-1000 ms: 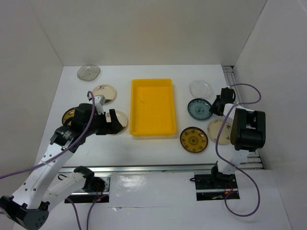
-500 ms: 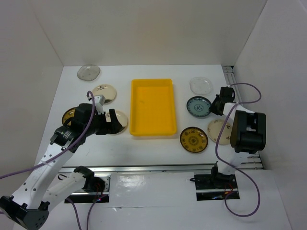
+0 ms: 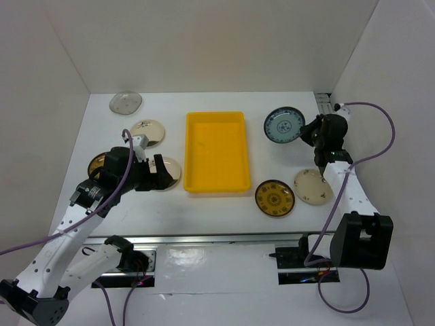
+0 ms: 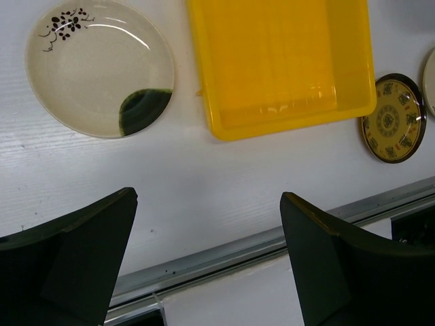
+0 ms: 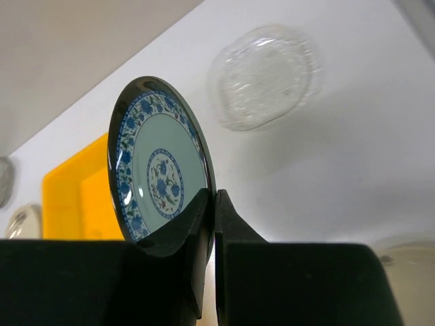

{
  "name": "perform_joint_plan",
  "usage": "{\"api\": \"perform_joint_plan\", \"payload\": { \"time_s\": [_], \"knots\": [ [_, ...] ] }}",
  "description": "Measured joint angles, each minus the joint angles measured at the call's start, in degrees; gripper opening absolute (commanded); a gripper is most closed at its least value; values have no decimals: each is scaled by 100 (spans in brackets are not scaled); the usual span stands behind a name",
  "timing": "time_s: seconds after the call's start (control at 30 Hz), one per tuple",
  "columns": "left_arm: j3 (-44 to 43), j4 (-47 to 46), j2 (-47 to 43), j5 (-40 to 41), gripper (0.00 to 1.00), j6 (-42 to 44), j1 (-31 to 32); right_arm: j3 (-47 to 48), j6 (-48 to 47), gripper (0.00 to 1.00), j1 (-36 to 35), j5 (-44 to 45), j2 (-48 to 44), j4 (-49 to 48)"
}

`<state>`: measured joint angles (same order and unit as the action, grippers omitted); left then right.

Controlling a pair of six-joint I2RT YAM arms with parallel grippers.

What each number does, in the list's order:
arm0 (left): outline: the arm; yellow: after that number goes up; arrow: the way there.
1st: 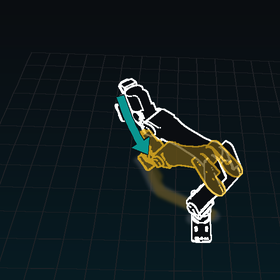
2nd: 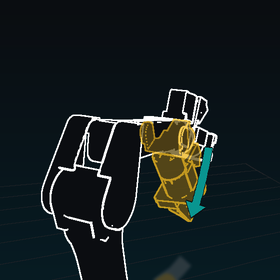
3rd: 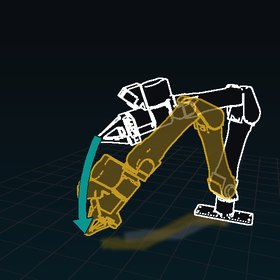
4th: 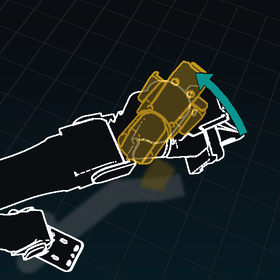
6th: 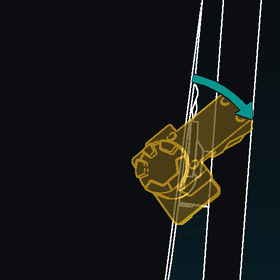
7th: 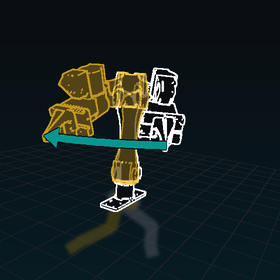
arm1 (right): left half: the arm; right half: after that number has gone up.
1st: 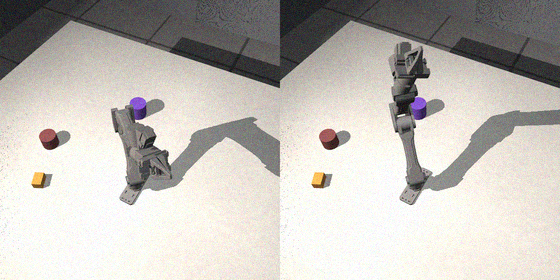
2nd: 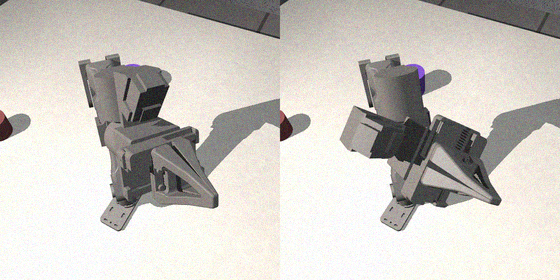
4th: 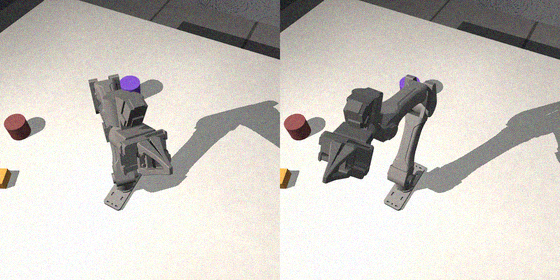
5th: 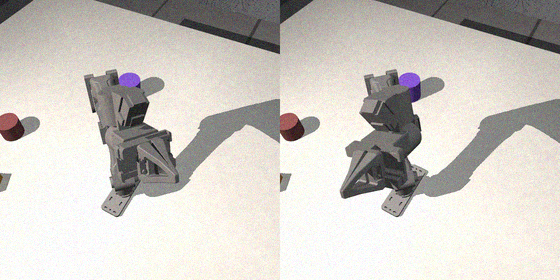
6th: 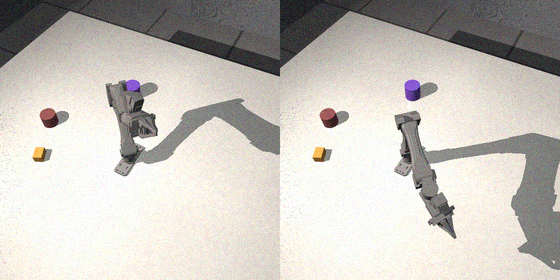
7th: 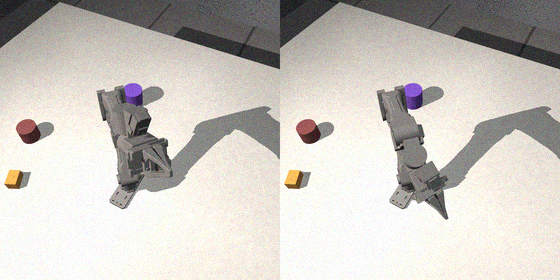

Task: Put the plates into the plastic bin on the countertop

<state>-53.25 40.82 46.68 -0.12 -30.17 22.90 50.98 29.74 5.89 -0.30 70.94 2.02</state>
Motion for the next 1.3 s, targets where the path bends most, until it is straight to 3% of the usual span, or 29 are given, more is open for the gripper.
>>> {"api": "perform_joint_plan", "payload": {
  "time_s": [0.17,0.43,0.87,0.93,1.0,1.23,1.3],
  "knots": [
    [0,-11,-4,28,100,-4,0,131,87,0,-632,-702,262,-267],
    [0,-11,-4,138,100,-13,0,994,66,0,-2203,-1045,1838,-522],
    [0,-9,-11,192,100,-15,0,1641,-85,0,-2793,-846,3440,-542],
    [0,-7,-26,227,100,-24,0,1799,-116,4,-2883,-807,3539,-540],
    [0,-7,-37,262,100,-26,0,1875,-131,15,-2955,-754,3563,-538],
    [0,9,157,411,100,-50,0,2026,-199,26,-3123,-407,3565,-361],
    [0,33,249,468,100,-98,0,2118,-225,41,-3156,-297,3565,-323]
  ]
}}
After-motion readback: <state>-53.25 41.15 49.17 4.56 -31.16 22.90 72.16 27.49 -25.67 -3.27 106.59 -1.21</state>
